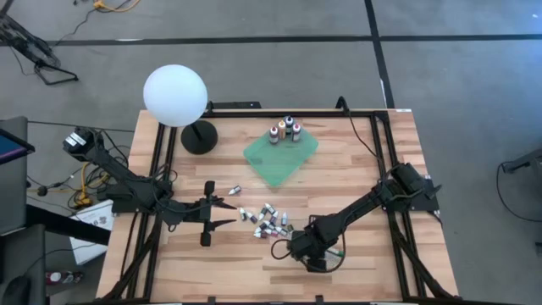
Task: Pick & Place food coloring
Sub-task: Put the bottom green food coloring bottle into the green bin
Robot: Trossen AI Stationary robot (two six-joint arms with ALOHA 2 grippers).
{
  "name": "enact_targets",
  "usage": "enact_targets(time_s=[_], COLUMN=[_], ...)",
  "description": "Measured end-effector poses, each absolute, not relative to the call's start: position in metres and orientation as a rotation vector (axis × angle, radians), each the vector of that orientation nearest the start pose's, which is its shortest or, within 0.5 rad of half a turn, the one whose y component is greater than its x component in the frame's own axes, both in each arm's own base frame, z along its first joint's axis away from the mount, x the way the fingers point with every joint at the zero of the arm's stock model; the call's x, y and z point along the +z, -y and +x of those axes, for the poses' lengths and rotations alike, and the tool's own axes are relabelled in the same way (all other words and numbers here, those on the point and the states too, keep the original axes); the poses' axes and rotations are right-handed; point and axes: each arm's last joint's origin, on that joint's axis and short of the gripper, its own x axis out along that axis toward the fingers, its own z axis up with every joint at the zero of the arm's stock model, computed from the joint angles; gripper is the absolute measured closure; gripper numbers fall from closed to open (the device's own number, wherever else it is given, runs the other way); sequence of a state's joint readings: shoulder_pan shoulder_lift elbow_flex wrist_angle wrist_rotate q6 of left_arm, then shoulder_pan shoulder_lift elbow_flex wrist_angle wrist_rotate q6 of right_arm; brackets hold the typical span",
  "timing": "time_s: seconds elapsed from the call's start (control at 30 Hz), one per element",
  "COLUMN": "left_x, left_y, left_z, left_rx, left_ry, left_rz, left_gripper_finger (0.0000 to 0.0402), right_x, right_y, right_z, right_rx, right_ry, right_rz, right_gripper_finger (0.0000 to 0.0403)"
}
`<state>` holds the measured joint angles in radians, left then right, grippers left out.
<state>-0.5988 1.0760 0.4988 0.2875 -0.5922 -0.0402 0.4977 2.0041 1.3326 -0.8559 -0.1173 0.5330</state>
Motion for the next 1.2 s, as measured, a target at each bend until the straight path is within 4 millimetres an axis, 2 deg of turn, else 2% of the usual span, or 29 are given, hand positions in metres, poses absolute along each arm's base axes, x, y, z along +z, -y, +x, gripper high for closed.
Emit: enact_targets(time_s=[0.43,0.9,1.2], left_x=[0.226,0.226,0.224], left_y=[0.111,0.111,0.111], left_z=[0.191,0.191,0.192], left_rx=[0.002,0.003,-0.001], left_ry=[-0.239,-0.246,-0.253], left_rz=[0.121,0.121,0.125], left_gripper_finger=[0.0246,0.0246,0.0246], right_x=[0.145,0.146,0.146], right_y=[-0.167,-0.158,-0.16], right_z=[0.317,0.317,0.315], right_rx=[0.052,-0.006,-0.004], right_ry=[-1.664,-1.707,-1.713], right_rz=[0.133,0.172,0.172], right_gripper_finger=[0.028,0.0222,0.0199])
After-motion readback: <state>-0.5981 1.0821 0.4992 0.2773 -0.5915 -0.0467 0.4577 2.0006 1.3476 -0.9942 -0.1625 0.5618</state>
